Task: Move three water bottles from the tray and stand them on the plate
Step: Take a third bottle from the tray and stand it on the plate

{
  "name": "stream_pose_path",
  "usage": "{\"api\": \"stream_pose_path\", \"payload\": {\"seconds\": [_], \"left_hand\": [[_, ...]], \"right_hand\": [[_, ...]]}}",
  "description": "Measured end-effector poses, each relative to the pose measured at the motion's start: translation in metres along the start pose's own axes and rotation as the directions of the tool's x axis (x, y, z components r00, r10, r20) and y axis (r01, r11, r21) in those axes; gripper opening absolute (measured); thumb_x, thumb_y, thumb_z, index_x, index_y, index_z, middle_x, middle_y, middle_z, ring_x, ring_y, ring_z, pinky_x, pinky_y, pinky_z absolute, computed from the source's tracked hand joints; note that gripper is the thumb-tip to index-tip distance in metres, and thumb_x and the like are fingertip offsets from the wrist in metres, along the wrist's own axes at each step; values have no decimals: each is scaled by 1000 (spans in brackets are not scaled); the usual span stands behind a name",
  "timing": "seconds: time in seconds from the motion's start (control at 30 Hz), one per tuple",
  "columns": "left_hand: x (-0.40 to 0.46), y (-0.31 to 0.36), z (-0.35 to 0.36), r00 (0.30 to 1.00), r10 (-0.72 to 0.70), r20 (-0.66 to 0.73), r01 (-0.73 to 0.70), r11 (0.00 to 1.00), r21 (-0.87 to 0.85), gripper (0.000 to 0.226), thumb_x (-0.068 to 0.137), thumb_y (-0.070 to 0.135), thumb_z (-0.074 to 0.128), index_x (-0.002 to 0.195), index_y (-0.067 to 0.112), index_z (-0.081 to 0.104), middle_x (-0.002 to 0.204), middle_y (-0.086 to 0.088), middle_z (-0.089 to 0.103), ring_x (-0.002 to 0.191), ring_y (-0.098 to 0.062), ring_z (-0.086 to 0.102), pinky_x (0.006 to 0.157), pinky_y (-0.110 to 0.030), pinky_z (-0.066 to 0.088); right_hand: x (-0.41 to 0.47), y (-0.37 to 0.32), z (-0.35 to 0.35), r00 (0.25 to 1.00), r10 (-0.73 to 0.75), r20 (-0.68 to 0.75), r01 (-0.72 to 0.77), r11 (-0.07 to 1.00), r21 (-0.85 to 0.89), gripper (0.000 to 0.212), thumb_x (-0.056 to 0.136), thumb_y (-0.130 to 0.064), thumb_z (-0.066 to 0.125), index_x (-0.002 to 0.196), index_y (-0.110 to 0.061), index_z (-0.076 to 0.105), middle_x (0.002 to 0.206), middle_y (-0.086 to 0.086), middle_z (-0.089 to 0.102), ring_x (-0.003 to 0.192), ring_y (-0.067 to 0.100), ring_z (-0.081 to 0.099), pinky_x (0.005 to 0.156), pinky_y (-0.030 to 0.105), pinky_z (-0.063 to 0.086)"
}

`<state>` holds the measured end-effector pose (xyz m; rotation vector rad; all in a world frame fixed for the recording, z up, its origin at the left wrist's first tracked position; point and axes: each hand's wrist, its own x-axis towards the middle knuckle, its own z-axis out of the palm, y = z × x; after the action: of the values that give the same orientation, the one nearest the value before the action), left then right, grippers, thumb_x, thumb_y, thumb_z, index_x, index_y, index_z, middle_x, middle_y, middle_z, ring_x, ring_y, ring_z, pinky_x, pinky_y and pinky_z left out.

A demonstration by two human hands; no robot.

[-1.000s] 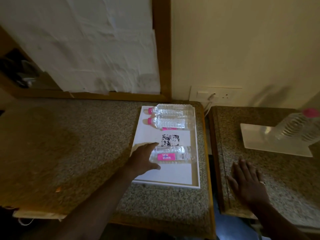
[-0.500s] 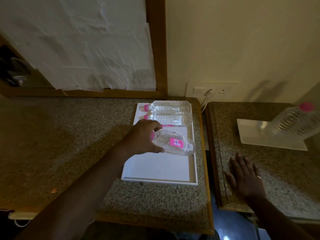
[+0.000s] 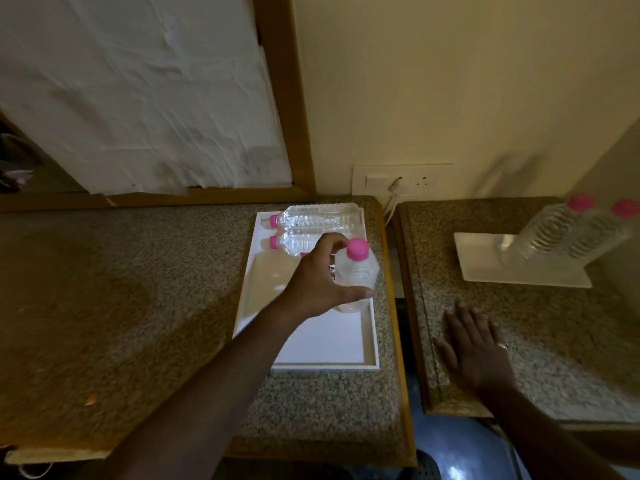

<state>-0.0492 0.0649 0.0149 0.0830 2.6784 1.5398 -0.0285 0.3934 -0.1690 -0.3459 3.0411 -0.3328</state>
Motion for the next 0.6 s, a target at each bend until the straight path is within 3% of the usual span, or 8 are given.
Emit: {"api": "stream_pose_path", "payload": {"seconds": [0.13,0.3,0.43,0.53,0.6], "left_hand": [[6,-3,8,997,-75,17,75,997,33,94,53,46,91,131,31,41,128,5,56,116,-18,55,95,-41,52],[13,-5,6,999,-38,-4,38,984,176,77,48,50,90,113,34,52,106,16,63,102,-12,62,83,-25,50],[14,7,3,999,-19,-34,25,982,190,78,48,49,90,115,33,55,106,12,68,97,-10,65,83,-35,56],[22,34,6,998,35,-43,-27,986,164,73,50,47,91,112,45,51,102,28,61,97,0,62,70,-19,54],[32,54,14,997,69,-36,-63,988,139,73,52,43,92,114,42,53,106,27,62,98,4,60,72,-16,52]], "right_hand": [[0,-5,-4,1000,-4,14,4,1000,18,74,96,-66,15,151,-19,30,163,7,14,150,27,8,119,55,12],[-2,0,-11,999,50,19,-51,993,108,82,93,-74,15,151,-19,30,163,7,19,150,23,8,121,48,8],[-5,20,-17,993,114,23,-116,991,67,82,93,-75,18,151,-19,29,161,11,24,149,27,10,119,50,10],[-7,41,-24,988,150,21,-151,988,44,82,93,-76,20,151,-19,27,160,14,27,148,31,13,118,54,12],[-6,50,-28,986,163,22,-164,986,26,83,92,-77,20,151,-19,27,161,14,24,149,32,12,118,55,10]]}}
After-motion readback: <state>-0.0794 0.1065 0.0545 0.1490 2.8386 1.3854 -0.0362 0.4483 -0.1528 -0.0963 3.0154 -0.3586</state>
